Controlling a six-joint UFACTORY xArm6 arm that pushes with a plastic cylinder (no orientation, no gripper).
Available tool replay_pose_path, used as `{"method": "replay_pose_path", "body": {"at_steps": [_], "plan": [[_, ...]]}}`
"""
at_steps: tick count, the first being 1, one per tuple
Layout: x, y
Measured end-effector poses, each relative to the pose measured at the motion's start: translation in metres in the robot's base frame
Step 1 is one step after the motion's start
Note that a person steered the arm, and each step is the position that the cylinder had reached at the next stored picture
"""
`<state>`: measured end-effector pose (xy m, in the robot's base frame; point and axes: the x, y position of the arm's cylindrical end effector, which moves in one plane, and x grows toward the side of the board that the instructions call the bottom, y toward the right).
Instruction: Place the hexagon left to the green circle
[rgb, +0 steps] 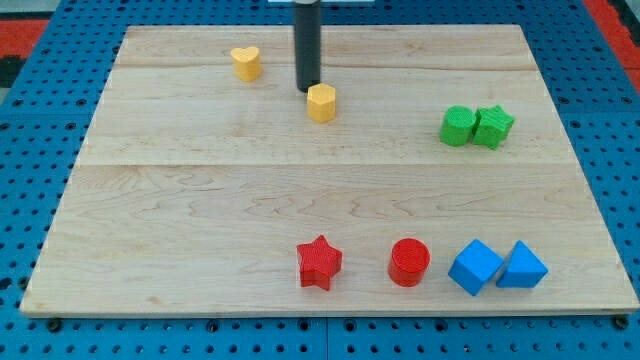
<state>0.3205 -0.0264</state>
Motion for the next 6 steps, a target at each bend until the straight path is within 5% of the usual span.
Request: {"method": "replay_pose_path", "body": {"at_steps": [2,4,6], "plan": [[0.017,0.067],[0.003,-0.036],[0.024,0.047]]}}
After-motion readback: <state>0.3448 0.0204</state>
